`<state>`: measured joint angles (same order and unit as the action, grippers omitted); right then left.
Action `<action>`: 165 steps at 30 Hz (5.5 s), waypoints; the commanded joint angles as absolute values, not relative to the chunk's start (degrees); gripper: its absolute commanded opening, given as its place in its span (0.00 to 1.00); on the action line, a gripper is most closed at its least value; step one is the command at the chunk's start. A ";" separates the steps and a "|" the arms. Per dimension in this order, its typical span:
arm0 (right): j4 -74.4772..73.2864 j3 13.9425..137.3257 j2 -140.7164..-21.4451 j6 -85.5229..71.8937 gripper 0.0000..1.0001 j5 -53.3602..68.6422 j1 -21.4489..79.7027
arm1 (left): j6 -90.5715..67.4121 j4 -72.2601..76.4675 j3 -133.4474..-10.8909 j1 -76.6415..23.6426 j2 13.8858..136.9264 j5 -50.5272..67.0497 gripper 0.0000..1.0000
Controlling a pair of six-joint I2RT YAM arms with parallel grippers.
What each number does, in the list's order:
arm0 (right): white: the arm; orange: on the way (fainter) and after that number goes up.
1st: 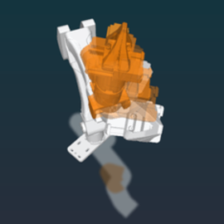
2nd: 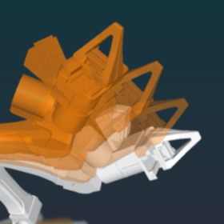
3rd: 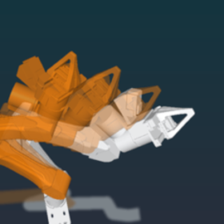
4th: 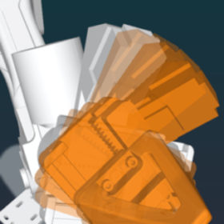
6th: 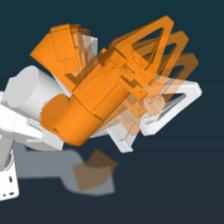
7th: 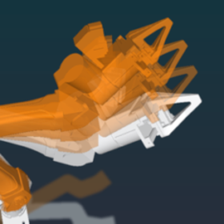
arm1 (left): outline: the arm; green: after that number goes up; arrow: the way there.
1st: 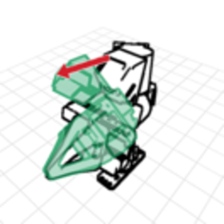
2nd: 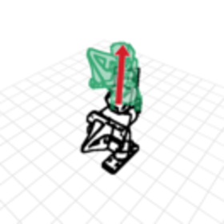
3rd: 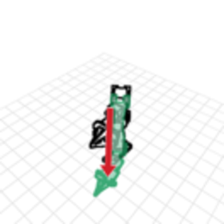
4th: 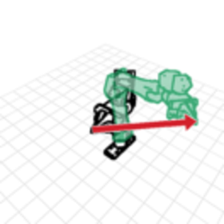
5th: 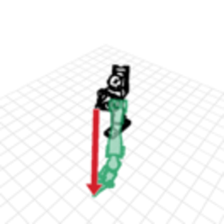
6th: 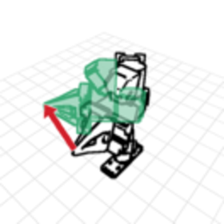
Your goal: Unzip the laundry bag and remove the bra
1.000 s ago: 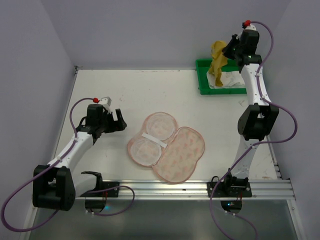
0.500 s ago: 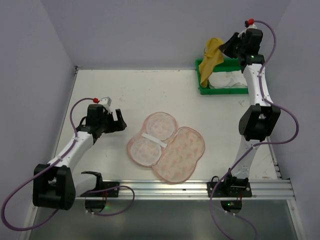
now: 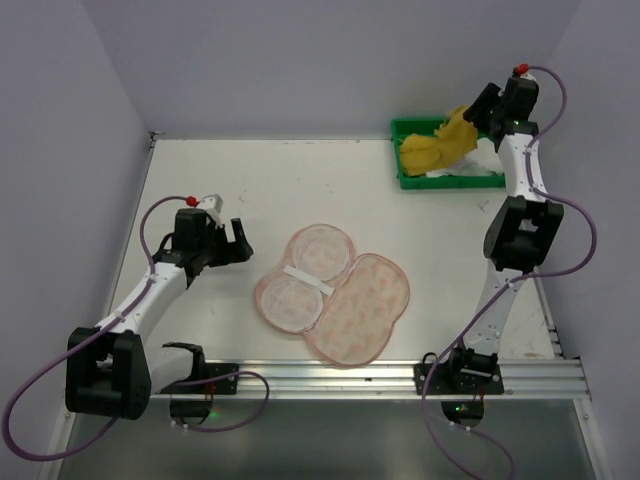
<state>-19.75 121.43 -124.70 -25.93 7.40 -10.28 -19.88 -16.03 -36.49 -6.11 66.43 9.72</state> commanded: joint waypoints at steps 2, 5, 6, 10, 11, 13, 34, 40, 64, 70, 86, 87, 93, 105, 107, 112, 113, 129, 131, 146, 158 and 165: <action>-18.72 125.41 -124.54 -22.16 0.74 0.09 -11.51 | -18.81 -16.08 -36.56 -5.71 66.27 10.72 0.95; -20.21 125.86 -122.18 -22.41 0.90 0.09 -11.43 | -18.55 -15.73 -37.09 -5.71 66.88 12.82 0.95; -20.82 125.60 -121.21 -22.93 0.94 0.61 -11.43 | -18.54 -15.73 -37.35 -5.71 67.32 13.44 0.95; -21.62 117.97 -113.22 -25.40 0.99 1.49 -10.29 | -18.46 -15.47 -39.98 -5.89 71.00 16.08 0.95; -21.80 113.25 -109.11 -26.27 0.99 1.84 -9.85 | -18.46 -15.21 -40.60 -6.50 71.80 16.43 0.95; -22.76 107.87 -104.96 -27.24 0.99 2.99 -8.27 | -18.28 -15.03 -42.79 -7.38 74.25 16.35 0.95; -16.08 33.94 -62.51 -47.10 0.94 9.32 17.84 | -17.14 -13.18 -67.15 -23.46 107.31 19.68 0.65; -16.61 27.16 -57.40 -48.34 0.93 8.00 17.93 | -18.45 -12.83 -67.68 -26.10 109.42 18.20 0.38; -17.58 34.00 -64.17 -43.52 0.74 5.44 18.10 | -33.57 -8.62 -56.08 -19.34 97.30 1.31 0.00; -18.11 38.58 -66.79 -40.08 0.67 4.13 18.63 | -37.09 -6.68 -54.84 -19.34 96.42 2.90 0.00; -17.93 43.50 -84.36 -43.68 0.38 0.09 20.30 | -40.16 -6.24 -53.62 -19.34 95.80 3.78 0.00; -18.28 43.59 -84.81 -43.94 0.36 -0.96 20.56 | -40.17 -6.15 -53.44 -19.34 95.71 3.95 0.00; -19.42 44.56 -86.48 -45.09 0.07 -1.23 20.83 | -40.34 -5.45 -52.56 -19.34 95.45 5.18 0.00; -26.01 54.04 -72.08 -34.11 0.00 0.00 22.06 | -40.60 -5.01 -55.45 -20.04 97.55 7.73 0.00; -26.63 56.42 -70.93 -32.96 0.00 4.91 22.93 | -41.56 -4.92 -57.12 -20.56 98.35 8.35 0.00; -25.76 59.68 -72.15 -33.66 0.00 13.44 24.96 | -44.91 -2.64 -59.59 -22.76 101.51 11.51 0.00; -25.32 59.76 -72.68 -34.18 0.00 14.58 25.66 | -46.04 -1.94 -59.94 -22.94 101.86 11.86 0.00; -6.95 60.55 -91.13 -43.51 0.00 18.45 39.72 | -49.31 7.21 -57.13 -24.43 103.62 14.76 0.00; -5.54 60.47 -93.06 -43.42 0.00 19.33 40.51 | -48.43 6.68 -56.95 -24.43 103.45 14.77 0.00; -15.37 66.53 -86.14 -32.97 0.87 10.21 40.87 | -42.90 -3.15 -56.78 -21.54 94.32 7.13 0.87; -28.12 68.47 -66.83 -25.05 0.99 -12.99 30.42 | -33.58 -16.77 -55.37 -9.94 76.39 -1.13 0.97; -31.29 65.58 -49.35 -21.62 0.99 -31.62 26.10 | -25.67 -23.46 -59.94 -8.70 61.45 -12.02 1.00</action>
<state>-29.58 66.76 -56.97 -24.71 -19.14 26.13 -31.59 -19.73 -56.36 -9.32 66.32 -4.75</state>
